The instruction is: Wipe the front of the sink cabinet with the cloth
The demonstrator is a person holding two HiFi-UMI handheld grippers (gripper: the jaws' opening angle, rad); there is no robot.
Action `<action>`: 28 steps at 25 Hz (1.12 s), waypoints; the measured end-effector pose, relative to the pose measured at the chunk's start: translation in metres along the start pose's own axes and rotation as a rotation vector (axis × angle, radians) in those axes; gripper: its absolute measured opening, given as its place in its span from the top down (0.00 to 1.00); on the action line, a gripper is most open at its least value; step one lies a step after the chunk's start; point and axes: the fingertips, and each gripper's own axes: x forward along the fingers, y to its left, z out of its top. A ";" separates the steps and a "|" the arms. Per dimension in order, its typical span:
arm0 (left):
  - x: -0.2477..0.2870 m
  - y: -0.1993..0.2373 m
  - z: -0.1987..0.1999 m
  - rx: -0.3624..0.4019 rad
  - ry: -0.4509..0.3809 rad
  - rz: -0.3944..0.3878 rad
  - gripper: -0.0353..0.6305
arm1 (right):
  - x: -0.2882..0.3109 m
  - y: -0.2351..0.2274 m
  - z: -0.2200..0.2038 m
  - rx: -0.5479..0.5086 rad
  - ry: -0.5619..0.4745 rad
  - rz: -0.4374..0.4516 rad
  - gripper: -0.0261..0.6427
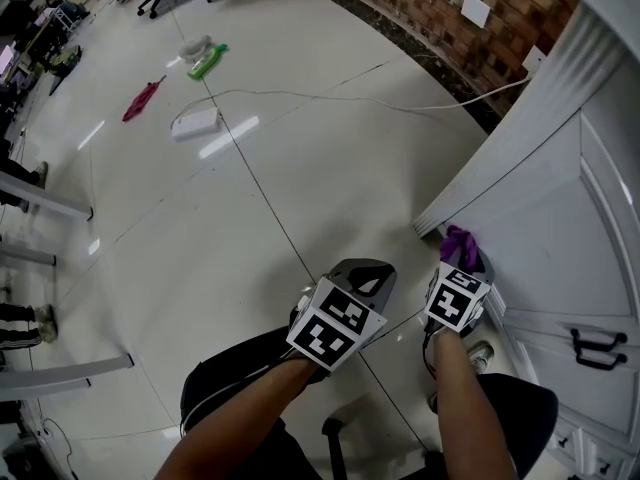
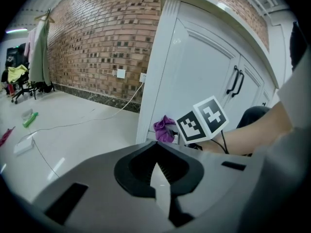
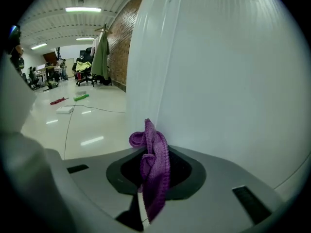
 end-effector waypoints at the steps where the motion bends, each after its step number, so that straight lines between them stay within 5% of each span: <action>1: 0.000 0.001 -0.002 -0.001 0.004 0.001 0.94 | 0.002 0.002 -0.003 0.013 0.007 0.003 0.84; 6: 0.004 0.004 -0.010 -0.008 0.023 0.006 0.94 | 0.013 0.010 -0.016 0.079 0.044 0.025 0.84; 11: 0.007 0.009 -0.013 -0.006 0.037 0.008 0.94 | 0.032 0.009 -0.049 0.283 0.138 0.070 0.84; 18: 0.014 0.011 -0.013 -0.001 0.058 0.005 0.94 | 0.056 0.020 -0.064 0.421 0.171 0.145 0.84; 28: 0.016 0.016 0.001 0.008 0.056 0.004 0.94 | 0.039 0.030 -0.017 0.595 0.099 0.199 0.84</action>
